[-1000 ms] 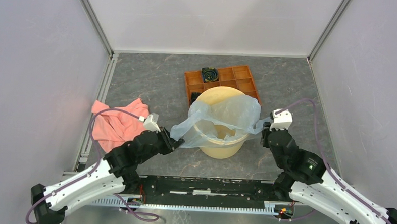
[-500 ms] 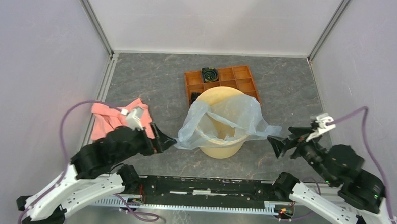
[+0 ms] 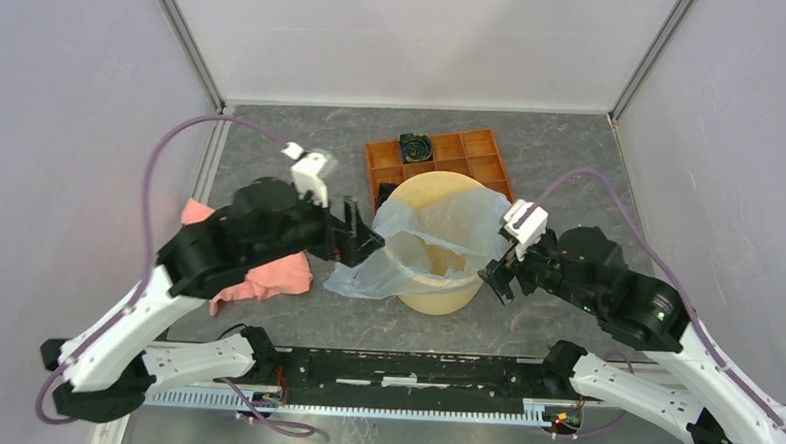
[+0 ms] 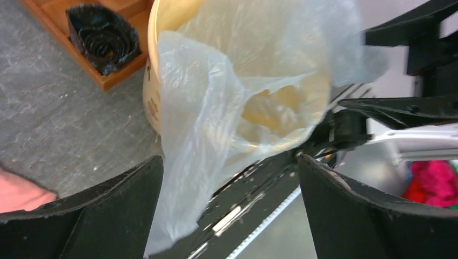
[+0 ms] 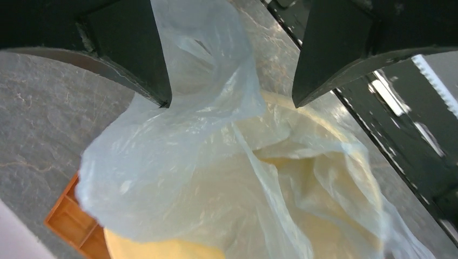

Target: Put the trash bags into the trash bin

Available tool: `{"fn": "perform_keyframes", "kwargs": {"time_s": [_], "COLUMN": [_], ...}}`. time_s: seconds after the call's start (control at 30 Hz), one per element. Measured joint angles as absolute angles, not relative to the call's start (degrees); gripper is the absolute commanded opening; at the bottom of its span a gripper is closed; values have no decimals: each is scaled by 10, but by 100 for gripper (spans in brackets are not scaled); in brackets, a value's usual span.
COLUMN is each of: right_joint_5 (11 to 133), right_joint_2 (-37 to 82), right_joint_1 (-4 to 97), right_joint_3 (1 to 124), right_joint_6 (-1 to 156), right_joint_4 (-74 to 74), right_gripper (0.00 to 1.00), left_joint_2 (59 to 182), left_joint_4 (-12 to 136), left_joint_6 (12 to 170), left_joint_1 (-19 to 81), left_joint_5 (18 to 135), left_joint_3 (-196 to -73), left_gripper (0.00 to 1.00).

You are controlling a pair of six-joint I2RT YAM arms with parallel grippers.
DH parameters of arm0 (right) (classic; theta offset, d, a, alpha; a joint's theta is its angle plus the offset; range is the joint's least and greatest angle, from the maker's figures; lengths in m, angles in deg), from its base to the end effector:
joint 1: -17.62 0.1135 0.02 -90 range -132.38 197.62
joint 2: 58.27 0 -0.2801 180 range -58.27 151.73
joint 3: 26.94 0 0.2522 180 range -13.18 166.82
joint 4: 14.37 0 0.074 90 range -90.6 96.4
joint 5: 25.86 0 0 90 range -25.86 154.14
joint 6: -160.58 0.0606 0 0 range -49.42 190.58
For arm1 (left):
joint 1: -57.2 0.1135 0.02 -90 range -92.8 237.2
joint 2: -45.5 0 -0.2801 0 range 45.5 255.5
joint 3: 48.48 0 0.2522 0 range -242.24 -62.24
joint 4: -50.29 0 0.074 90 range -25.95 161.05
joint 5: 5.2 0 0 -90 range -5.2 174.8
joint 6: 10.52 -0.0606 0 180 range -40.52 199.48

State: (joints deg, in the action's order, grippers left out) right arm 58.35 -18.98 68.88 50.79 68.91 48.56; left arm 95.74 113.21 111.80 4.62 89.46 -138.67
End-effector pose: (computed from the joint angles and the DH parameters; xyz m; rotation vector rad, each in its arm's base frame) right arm 0.0817 0.0921 0.3920 -0.8430 1.8411 0.4531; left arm 0.0999 -0.1224 0.4383 0.3104 2.0560 -0.8667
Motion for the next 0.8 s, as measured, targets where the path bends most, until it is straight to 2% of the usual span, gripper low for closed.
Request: {"fn": "perform_keyframes", "kwargs": {"time_s": [0.13, 0.23, 0.47, 0.6, 0.63, 0.8], "right_joint_5": [577, 558, 455, 407, 395, 317], "right_joint_2": [-185, -190, -195, -195, -194, -149], "right_joint_1": [689, 689, 689, 689, 689, 689], "right_joint_3": [474, 473, 471, 471, 471, 486], "right_joint_6": [671, 668, 680, 689, 691, 714], "right_joint_4": [491, 488, 464, 433, 422, 395], "right_gripper": [75, 58, 20, 4, 1, 0], "left_joint_2": [1012, 1022, 1041, 1052, 1059, 1098], "left_joint_4": [1127, 1129, 1128, 1128, 1128, 1124], "left_joint_6": [1084, 1072, 1068, 1069, 1069, 1071], "left_joint_1": [46, 46, 46, 46, 46, 46], "left_joint_5": [891, 896, 969, 1002, 1010, 1045], "left_joint_3": [-1359, -1338, -1337, -1340, -1343, -1350], "left_gripper": [100, 93, 62, 38, 35, 23]}}
